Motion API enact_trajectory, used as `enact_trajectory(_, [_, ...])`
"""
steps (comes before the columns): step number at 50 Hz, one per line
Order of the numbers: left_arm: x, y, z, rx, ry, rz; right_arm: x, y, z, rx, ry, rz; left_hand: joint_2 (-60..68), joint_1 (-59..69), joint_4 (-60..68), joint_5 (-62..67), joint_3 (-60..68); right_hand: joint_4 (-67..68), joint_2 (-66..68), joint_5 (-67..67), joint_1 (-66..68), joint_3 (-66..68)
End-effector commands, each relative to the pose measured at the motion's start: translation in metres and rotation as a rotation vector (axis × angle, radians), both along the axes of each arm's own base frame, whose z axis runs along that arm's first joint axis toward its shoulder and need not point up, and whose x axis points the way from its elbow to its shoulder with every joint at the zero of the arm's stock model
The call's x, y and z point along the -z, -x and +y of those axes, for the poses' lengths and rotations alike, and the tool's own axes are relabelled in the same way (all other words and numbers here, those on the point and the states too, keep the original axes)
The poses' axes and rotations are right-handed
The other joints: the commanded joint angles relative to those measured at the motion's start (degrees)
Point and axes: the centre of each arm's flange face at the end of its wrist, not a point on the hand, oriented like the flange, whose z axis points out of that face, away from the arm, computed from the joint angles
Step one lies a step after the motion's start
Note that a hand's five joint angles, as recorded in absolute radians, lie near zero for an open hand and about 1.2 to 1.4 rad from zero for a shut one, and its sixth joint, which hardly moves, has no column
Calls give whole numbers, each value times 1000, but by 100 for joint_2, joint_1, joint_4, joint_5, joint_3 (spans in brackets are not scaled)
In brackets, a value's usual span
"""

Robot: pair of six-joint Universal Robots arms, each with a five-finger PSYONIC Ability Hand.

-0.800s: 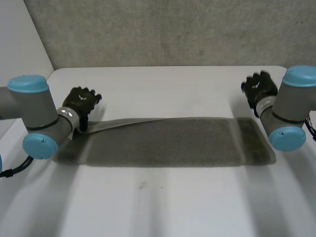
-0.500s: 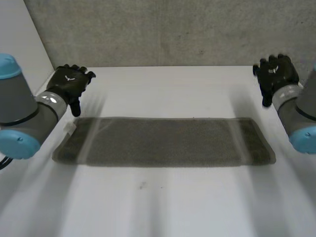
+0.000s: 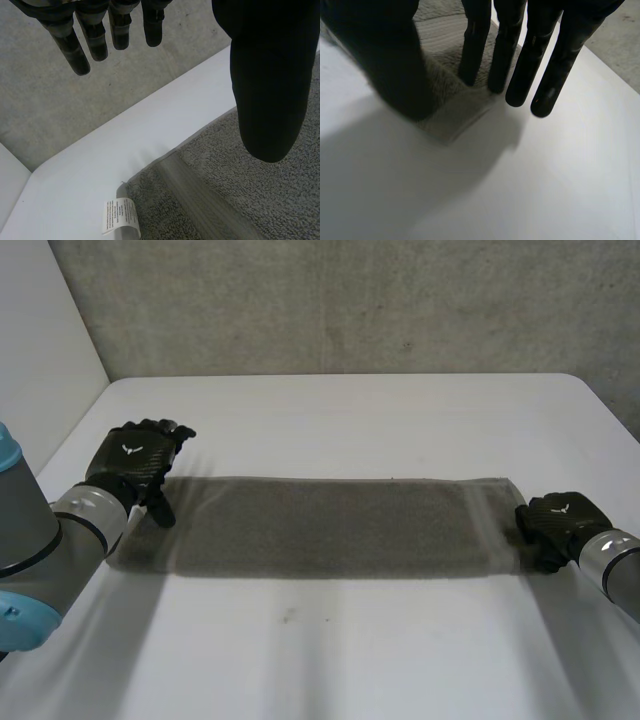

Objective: Fold the towel.

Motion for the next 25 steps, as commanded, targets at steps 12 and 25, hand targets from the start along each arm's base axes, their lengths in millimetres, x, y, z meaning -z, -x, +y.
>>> enact_trajectory(12, [1,0,3,1,-6,-4,-26,86,-50,280,190,438,63,-11,48,-131,46,2606,2484,2811,3398,2612])
enact_trajectory(25, [0,-1,3,-1,-3,-3,-99,-70,-17,-98,530,125,47,-28,31,-148,29,2606,2484,2811,3398,2612])
